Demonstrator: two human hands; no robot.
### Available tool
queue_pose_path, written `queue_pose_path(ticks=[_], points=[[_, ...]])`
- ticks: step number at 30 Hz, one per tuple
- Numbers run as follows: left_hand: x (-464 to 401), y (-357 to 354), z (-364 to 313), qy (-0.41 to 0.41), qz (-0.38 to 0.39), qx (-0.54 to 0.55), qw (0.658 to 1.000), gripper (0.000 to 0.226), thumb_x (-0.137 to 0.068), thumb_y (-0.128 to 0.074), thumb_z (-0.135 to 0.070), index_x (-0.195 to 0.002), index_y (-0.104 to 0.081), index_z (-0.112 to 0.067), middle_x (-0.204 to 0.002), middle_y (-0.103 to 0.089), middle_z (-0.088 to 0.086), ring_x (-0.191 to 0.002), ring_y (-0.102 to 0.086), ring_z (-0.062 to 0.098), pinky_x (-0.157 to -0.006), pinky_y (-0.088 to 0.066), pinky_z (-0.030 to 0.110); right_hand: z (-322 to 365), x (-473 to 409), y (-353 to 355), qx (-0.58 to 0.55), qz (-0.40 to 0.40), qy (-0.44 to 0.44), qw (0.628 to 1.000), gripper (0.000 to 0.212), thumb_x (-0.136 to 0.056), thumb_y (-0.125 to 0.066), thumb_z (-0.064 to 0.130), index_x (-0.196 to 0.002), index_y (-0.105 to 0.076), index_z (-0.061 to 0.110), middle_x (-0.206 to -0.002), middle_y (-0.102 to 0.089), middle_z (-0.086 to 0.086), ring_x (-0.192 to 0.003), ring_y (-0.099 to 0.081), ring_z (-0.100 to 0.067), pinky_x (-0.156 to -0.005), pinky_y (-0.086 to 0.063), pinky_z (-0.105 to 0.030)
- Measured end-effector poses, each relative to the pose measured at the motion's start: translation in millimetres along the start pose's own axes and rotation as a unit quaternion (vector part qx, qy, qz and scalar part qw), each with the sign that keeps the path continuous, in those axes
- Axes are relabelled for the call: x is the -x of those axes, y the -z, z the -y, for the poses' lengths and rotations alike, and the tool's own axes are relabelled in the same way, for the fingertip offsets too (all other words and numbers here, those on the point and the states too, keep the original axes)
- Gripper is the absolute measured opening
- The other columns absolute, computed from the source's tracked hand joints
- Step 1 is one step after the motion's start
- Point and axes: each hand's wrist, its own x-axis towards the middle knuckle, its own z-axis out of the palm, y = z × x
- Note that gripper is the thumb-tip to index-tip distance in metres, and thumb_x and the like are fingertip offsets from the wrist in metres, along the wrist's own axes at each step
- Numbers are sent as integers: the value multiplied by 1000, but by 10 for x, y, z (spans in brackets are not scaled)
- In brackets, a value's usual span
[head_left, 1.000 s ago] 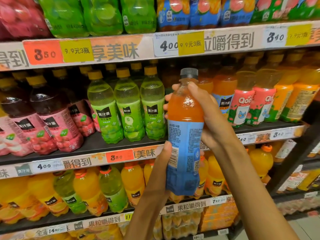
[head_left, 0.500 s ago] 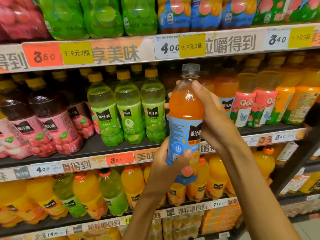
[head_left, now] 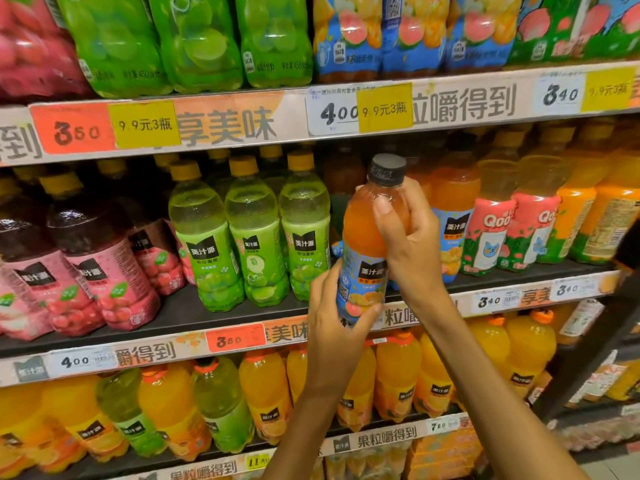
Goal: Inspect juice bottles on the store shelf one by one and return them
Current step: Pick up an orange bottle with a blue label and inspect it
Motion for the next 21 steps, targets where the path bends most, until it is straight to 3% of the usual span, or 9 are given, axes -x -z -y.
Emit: queue_pose_path(ticks=[2, 5, 8, 10, 12, 14, 16, 19, 21], points=[[2, -33, 49, -5, -29, 3, 1000, 67, -75, -77, -20, -134, -44, -23, -126, -51, -3, -116, -49, 0, -91, -41, 7, -80, -12, 2, 8, -2, -5, 1000, 35, -85, -55, 39, -114, -55, 20, -100, -64, 10, -93, -63, 0, -75, -50, -17], [7, -74, 102, 18, -74, 49, 996, 70, -72, -80, -7, -124, -43, -36, -122, -56, -10, -112, -54, -1, -87, -44, 7, -166, -30, -4, 19, -9, -9, 1000, 35, -85, -56, 41, -115, -56, 24, -101, -65, 14, -95, -63, -2, -76, -51, -19], [12, -145, 145, 20, -107, 38, 993, 67, -70, -81, -8, -119, -45, -38, -119, -59, -7, -111, -57, 5, -89, -46, 14, -213, -61, -11, 32, -20, 1, 999, 34, -84, -57, 42, -116, -52, 33, -104, -62, 28, -102, -60, 2, -82, -48, -16], [33, -221, 130, 30, -134, 26, 990, 66, -71, -81, -9, -119, -45, -38, -119, -55, -16, -112, -55, 4, -88, -44, 10, -224, -80, -32, 42, -37, 20, 998, 35, -85, -58, 40, -118, -48, 34, -109, -56, 35, -109, -55, 4, -91, -45, -16], [51, -280, 101, 33, -169, -1, 985, 65, -71, -81, -12, -122, -48, -33, -117, -49, -22, -112, -51, 4, -86, -38, 1, -240, -90, -53, 54, -50, 38, 997, 37, -87, -59, 36, -121, -47, 26, -115, -54, 28, -113, -54, 0, -95, -43, -19], [43, -303, 104, 25, -189, -33, 981, 64, -70, -82, -12, -125, -52, -24, -114, -46, -14, -110, -45, 7, -87, -35, 1, -254, -73, -57, 83, -47, 44, 994, 43, -88, -61, 33, -125, -45, 18, -123, -53, 9, -118, -53, -10, -97, -44, -24], [7, -292, 105, 27, -193, -50, 980, 64, -69, -83, -12, -126, -56, -14, -112, -44, -4, -107, -43, 9, -89, -39, 10, -254, -42, -28, 119, -34, 42, 991, 45, -89, -62, 29, -129, -44, 18, -128, -51, -2, -121, -51, -12, -99, -44, -25], [-21, -280, 82, 32, -188, -79, 979, 63, -69, -83, -18, -127, -58, -10, -111, -46, -5, -105, -45, 13, -85, -48, 38, -235, -9, 51, 178, -9, 48, 983, 43, -92, -57, 25, -133, -45, 18, -133, -51, 1, -125, -48, -9, -102, -42, -23], [-38, -290, 74, 34, -188, -87, 978, 63, -70, -83, -21, -126, -58, -10, -112, -49, -2, -107, -49, 18, -81, -50, 46, -228, 8, 107, 201, 3, 52, 978, 45, -94, -56, 21, -137, -45, 11, -137, -48, 1, -130, -44, -11, -106, -39, -24]])
